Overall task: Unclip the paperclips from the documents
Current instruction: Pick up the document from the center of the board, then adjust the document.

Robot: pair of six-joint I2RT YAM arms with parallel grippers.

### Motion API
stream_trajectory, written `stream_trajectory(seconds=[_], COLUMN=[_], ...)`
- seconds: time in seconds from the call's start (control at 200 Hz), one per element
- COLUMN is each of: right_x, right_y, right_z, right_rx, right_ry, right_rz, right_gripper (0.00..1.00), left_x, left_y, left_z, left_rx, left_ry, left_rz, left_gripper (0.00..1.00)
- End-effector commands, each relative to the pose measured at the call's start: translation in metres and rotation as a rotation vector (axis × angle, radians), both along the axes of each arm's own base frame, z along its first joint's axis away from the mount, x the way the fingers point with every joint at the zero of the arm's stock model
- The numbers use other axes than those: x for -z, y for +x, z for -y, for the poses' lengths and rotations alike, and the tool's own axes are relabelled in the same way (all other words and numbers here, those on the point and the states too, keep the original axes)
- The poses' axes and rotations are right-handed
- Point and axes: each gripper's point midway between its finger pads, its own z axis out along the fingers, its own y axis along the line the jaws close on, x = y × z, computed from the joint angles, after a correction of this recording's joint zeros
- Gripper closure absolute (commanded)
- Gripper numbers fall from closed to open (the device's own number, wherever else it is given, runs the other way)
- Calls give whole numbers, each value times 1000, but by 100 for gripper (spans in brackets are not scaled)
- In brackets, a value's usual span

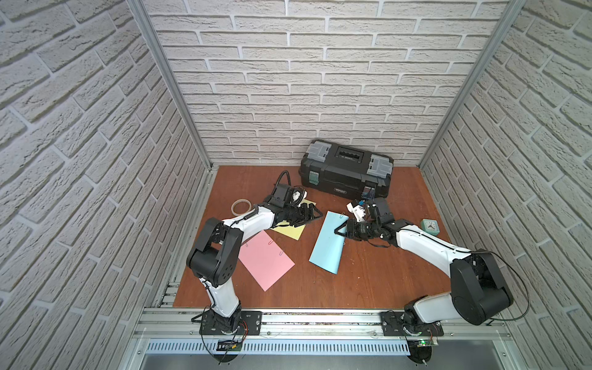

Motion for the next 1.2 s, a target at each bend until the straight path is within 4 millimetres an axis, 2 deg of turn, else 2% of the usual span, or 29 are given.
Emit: stream_trajectory(seconds=[0.0,0.165,0.39,0.615,0.85,1.195], right_x=[-37,-47,-57,-50,-44,-45], right_y=[7,10,12,12,12,11], right_z=[-11,-14,-23,-28,-25,-23], right_rx=[-44,-71,-135,-201,-235,-276], right_ry=[110,135,177,174,128,90], right_rz=[87,102,123,87,73,66], right_gripper=[63,67,69,70,70,70], left_x=[-58,-69,-72,-85,-90,-89], left_y=[3,-3,-15,-26,-27,-30], left_z=[16,21,30,41,40,42], left_rx=[85,137,208,267,262,272], left_ry=[-200,-248,-276,-313,-318,-319], left_rz=[164,187,185,203,213,206], left_gripper=[23,24,24,29,45,82])
